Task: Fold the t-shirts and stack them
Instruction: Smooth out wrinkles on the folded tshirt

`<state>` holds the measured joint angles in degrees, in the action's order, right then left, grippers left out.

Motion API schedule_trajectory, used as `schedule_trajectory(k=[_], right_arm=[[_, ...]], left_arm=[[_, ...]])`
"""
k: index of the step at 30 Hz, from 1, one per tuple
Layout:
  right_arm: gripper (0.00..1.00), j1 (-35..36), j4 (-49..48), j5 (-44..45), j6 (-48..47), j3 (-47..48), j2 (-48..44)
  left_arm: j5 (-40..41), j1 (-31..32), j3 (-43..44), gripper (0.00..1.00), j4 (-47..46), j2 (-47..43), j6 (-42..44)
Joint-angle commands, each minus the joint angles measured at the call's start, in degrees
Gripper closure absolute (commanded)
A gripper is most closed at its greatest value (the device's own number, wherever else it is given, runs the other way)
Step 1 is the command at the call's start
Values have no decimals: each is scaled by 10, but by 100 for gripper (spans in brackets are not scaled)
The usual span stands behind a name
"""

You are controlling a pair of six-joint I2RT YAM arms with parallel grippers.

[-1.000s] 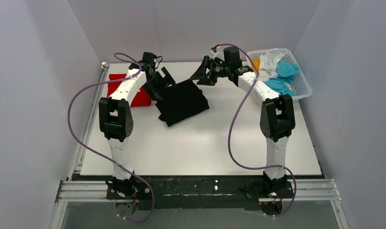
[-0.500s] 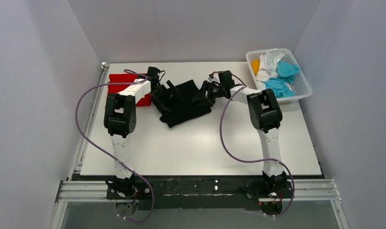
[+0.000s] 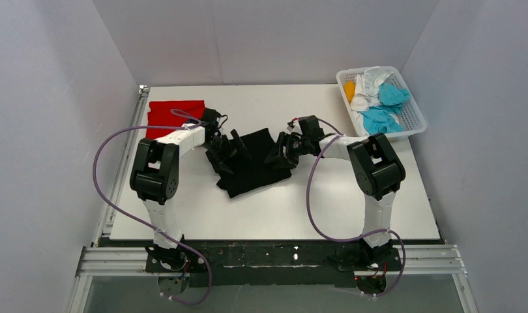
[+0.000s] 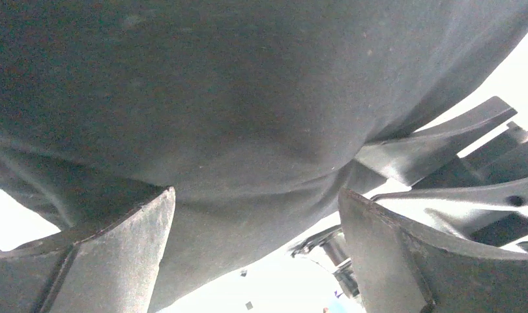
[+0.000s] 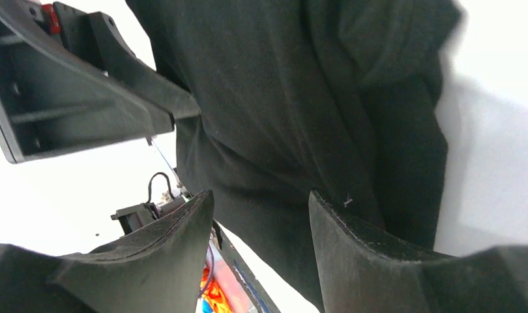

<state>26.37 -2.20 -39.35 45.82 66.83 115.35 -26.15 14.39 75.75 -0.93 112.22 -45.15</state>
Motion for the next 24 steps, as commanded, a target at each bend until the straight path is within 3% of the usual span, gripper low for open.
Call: schedule_trajectory(k=[1,6,11,17,24], right_arm=[[36,18,65,71,-23,-26,-25],[35,22,131,111,-64,39,-120],[33,58,100,87,-60,41,-180],[33,101,40,45,-43,37,-119],[34,100,-60,26,-40,0,-5]], left_arm=[[32,22,-72,2,100,-68,32],[82,25,-15,2,166,-132,49],[139,25,-34,2,200,-225,40],[208,25,-132,2,220,-317,-14],[187,12,-222,2,156,-328,-53]])
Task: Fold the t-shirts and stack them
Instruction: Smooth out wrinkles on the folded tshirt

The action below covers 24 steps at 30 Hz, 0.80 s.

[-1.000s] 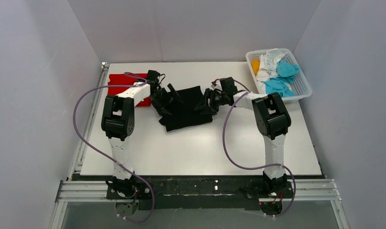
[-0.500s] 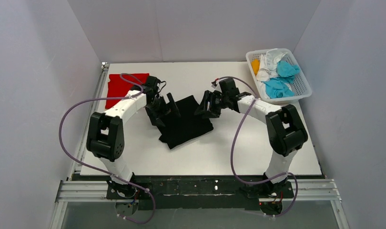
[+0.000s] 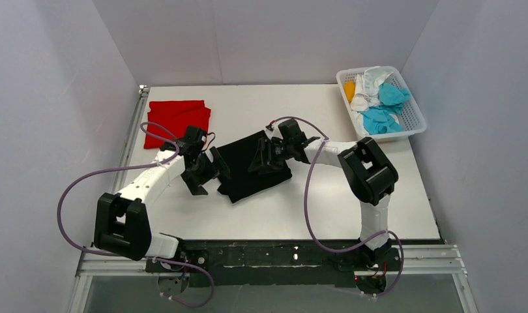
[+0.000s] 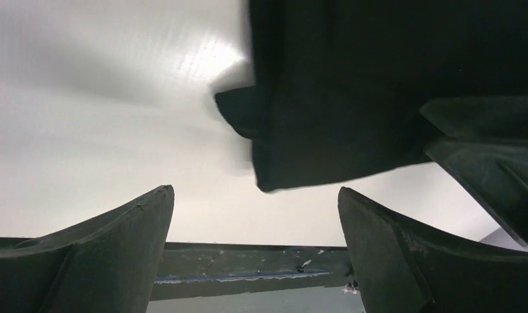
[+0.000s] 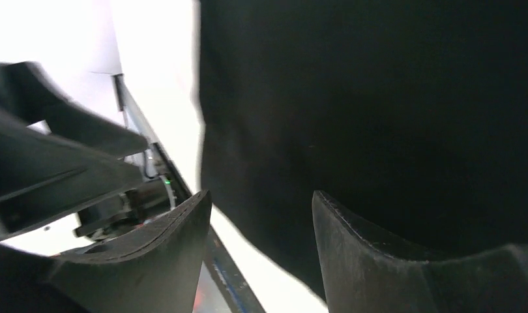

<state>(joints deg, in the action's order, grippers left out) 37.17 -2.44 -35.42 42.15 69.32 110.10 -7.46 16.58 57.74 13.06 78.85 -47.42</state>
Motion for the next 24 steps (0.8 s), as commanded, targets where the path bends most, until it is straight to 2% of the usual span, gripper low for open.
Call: schedule_trajectory(k=[1,6,11,18,24], right_arm=[[34,-9,-69,-16,-5,-29,61],[34,-9,-115,-1,-6,-83,98],[34,-10,-167,-7,12,-122,79],[33,-10,-104,5,-2,-57,-16],[32,-10,-28,15,-29,-5,-77]], left_arm=[[-5,-13,-49,2,4,9,-37],[-9,-15,-57,2,-16,45,-42],[-12,-15,-62,2,-48,87,-51],[4,-15,-98,2,-195,134,-101],[11,-14,-103,2,-283,166,-101]])
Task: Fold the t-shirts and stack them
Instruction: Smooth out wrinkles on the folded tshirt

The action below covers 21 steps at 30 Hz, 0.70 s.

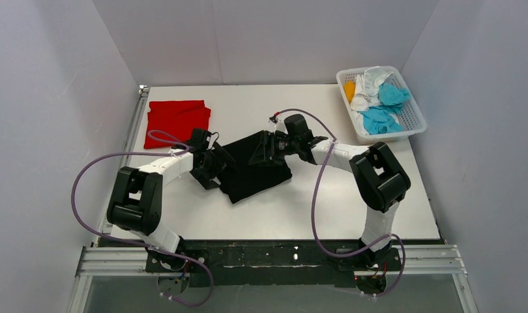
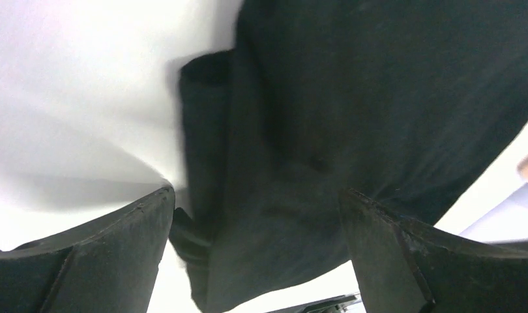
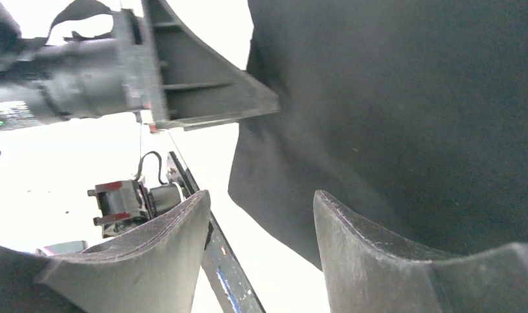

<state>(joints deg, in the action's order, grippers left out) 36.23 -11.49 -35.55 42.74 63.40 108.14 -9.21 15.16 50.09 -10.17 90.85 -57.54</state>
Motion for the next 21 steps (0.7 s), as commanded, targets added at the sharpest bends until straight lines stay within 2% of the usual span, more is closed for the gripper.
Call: schedule_trajectory(k=[1,6,12,16,17,21], right_arm=[[32,0,83,20,-43,59,-67],[32,-3,111,49,-55,28,-144],[32,-19,182,102,-74,-23,-251],[31,-41,216,144,-79,-63,-313],[31,-45,222,153,-81,-72,-326],[30,-64,235,173,-85,-107,-374]], left_arm=[[27,0,-23,2,-53,53,5],[44,7,-6,7,-25,89,20],[131,58,54,24,113,124,58],[197,98,72,33,171,143,79],[201,104,75,37,176,156,80],[174,108,88,65,165,203,75]])
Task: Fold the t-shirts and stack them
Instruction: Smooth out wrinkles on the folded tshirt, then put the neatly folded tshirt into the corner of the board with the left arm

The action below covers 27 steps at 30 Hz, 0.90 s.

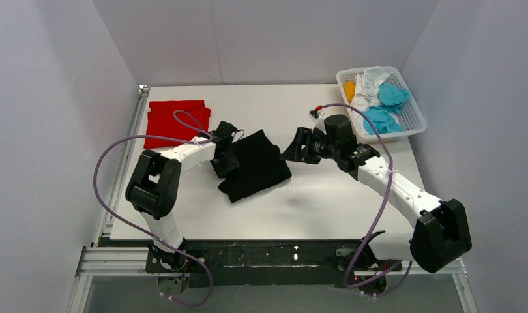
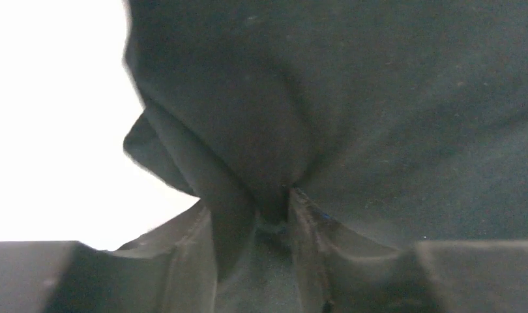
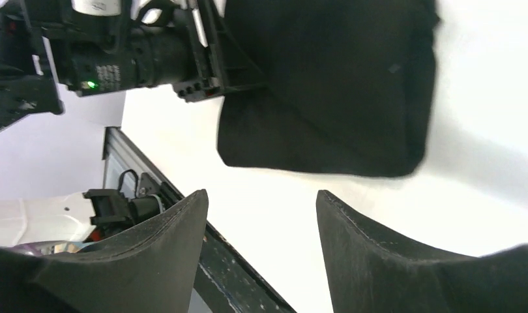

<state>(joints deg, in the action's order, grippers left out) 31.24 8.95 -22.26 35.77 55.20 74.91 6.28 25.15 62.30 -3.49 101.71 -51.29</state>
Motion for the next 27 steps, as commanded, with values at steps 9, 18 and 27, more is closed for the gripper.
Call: schedule_trajectory(k=[9,18,27], right_arm=[[29,-29,78,79,-59,-36,-101],[28,-34,143,159,-130,-8,-121],[27,-37,162,248,-152,0,-126]], left_arm=[[16,8,53,100,75,72,190],[43,6,218,100,120,68,515],[86,-27,325,100,141,117,682]])
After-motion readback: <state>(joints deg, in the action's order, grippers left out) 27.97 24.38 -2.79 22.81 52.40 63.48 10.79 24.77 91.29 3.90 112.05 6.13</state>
